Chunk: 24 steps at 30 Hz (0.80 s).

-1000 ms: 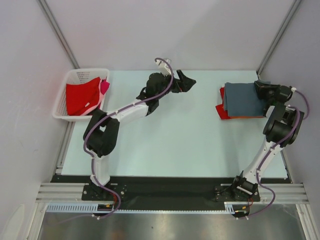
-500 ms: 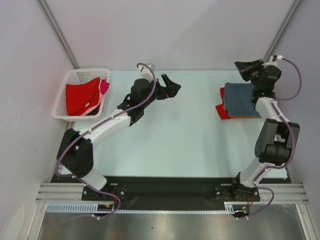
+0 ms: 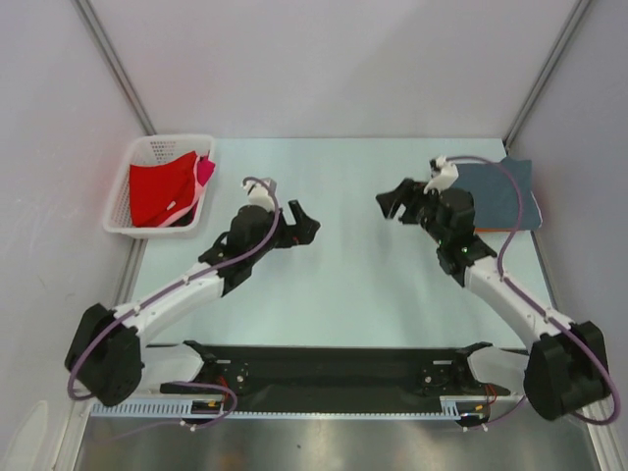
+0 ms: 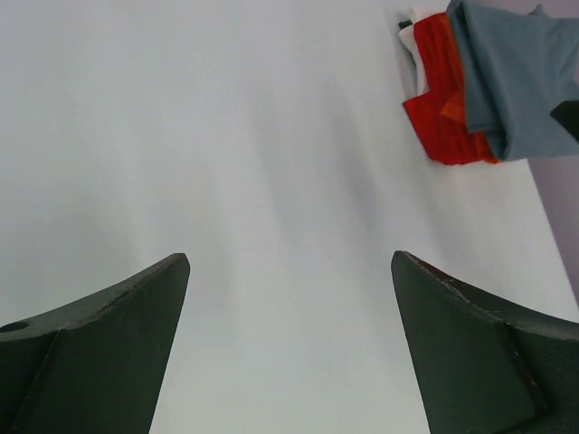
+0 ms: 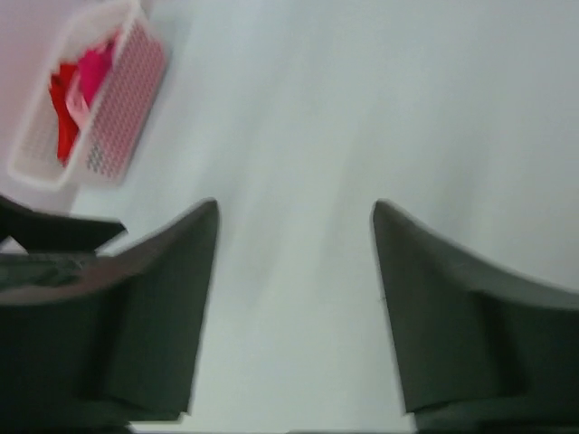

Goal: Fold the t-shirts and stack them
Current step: Neatly place the folded tshirt to the corner, then reset both grippers

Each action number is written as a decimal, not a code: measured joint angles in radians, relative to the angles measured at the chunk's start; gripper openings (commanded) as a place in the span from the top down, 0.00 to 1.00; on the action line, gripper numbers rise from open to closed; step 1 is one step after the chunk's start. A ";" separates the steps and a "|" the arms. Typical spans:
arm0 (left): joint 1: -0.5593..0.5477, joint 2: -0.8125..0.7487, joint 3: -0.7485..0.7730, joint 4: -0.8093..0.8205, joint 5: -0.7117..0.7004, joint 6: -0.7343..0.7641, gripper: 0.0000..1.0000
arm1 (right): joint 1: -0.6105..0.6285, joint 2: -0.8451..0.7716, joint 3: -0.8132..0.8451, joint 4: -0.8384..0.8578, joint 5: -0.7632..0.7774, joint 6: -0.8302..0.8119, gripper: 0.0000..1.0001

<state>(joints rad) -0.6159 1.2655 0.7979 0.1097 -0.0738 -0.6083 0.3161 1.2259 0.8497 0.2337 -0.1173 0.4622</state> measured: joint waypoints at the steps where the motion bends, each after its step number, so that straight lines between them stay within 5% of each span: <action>1: 0.000 -0.039 -0.038 0.000 -0.003 0.011 0.00 | 0.020 -0.041 -0.058 0.000 0.016 -0.021 0.11; 4: -0.003 -0.148 -0.135 -0.006 -0.016 0.044 0.00 | 0.054 -0.124 -0.204 0.003 0.048 -0.058 0.03; 11: -0.023 -0.394 -0.402 0.045 -0.116 0.109 0.00 | 0.135 -0.193 -0.356 -0.091 0.158 -0.087 0.00; 24: -0.033 -0.421 -0.504 0.104 -0.214 0.093 0.00 | 0.187 -0.143 -0.460 -0.045 0.181 -0.093 0.00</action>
<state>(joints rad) -0.6487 0.8448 0.2939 0.2138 -0.2874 -0.5152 0.5030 1.0824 0.3893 0.1890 0.0635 0.3687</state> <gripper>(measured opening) 0.996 0.995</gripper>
